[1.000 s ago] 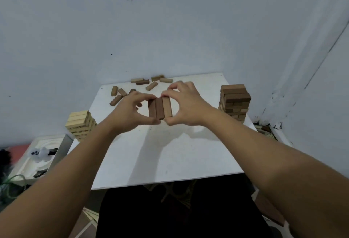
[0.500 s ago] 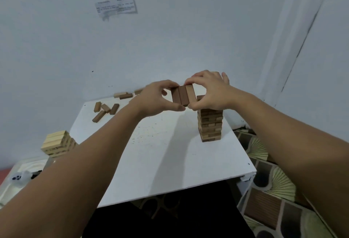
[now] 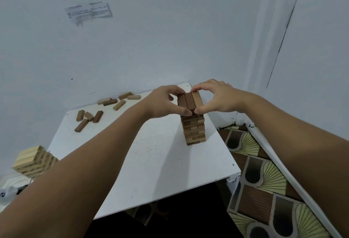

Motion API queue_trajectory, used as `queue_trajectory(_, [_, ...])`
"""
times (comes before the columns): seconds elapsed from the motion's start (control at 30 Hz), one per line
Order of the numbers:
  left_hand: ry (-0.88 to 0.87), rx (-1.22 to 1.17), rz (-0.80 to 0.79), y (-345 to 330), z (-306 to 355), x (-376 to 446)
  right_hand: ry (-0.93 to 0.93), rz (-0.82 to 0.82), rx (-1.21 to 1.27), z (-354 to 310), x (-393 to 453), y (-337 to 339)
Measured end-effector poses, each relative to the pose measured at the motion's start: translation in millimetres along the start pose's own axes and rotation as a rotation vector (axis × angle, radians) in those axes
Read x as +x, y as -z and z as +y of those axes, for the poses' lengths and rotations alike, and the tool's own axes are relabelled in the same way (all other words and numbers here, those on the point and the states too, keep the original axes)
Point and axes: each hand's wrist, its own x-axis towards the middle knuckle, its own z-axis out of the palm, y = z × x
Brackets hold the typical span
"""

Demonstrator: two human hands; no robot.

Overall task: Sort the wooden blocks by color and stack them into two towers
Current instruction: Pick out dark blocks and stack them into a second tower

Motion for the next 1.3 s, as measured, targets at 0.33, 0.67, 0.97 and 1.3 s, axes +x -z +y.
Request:
queue_trajectory(0.33, [0.05,-0.06,-0.034,-1.4,-2.4,-0.3,-0.022,-0.09,0.121,8.5,9.5,-1.1])
queue_trajectory(0.67, [0.117,-0.216,-0.078,3.0,-23.1,-7.8,-0.01,-0.12,0.262,14.9,8.2,-0.6])
queue_trajectory(0.97, [0.121,-0.286,-0.055,-0.4,-26.3,-7.3,-0.003,-0.135,0.317,9.3,6.7,0.7])
queue_trajectory(1.3, [0.134,-0.273,-0.046,-1.3,-20.4,-9.8,-0.002,-0.129,0.311,12.8,9.4,-2.0])
